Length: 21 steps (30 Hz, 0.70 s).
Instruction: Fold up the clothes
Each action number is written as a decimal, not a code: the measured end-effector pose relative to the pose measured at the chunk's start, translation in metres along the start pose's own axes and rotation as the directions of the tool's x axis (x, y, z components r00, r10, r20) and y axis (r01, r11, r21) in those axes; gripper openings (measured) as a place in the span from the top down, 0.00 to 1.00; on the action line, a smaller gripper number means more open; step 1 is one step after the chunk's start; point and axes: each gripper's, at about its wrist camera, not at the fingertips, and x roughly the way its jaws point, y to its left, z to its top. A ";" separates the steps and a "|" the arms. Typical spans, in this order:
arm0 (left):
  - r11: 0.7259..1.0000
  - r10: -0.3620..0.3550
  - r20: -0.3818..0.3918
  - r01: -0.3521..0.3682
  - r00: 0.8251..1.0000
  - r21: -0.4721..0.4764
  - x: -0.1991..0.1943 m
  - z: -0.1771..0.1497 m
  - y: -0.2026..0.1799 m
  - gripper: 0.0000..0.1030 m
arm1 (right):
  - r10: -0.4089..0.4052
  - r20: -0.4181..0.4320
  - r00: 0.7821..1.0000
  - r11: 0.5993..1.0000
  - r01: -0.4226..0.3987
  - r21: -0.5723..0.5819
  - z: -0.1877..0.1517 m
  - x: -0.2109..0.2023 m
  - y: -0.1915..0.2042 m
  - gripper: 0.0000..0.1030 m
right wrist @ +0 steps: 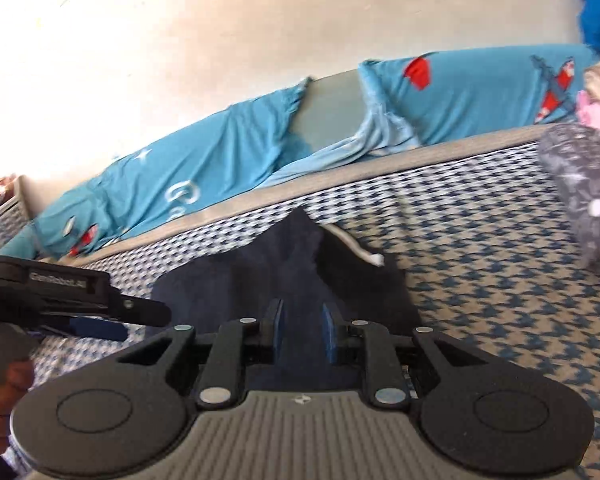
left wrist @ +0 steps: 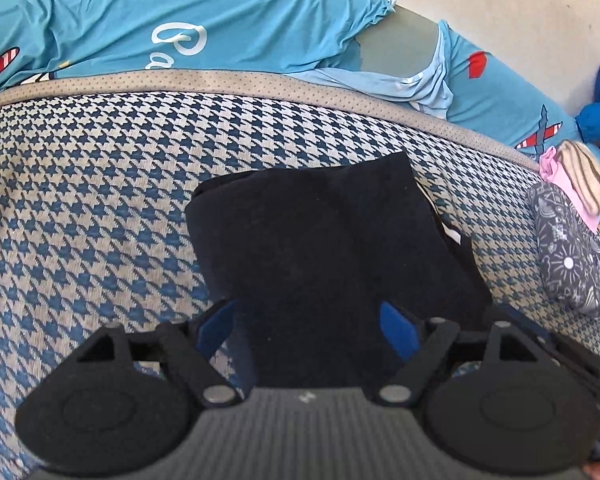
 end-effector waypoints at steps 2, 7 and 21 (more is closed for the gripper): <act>1.000 0.002 -0.006 -0.002 1.000 0.017 0.001 -0.005 0.003 0.21 | 0.029 -0.023 0.999 0.998 -0.030 -0.048 0.002 0.006 0.007 0.81; 0.996 0.017 -0.029 -0.014 0.999 0.093 0.007 -0.016 0.007 0.19 | 0.118 -0.074 0.990 0.986 -0.126 -0.110 0.009 0.029 0.014 0.81; 0.999 -0.043 0.002 0.043 0.999 0.014 0.029 -0.007 0.018 0.08 | -0.084 -0.136 0.987 0.987 0.063 -0.149 0.019 0.090 -0.023 0.82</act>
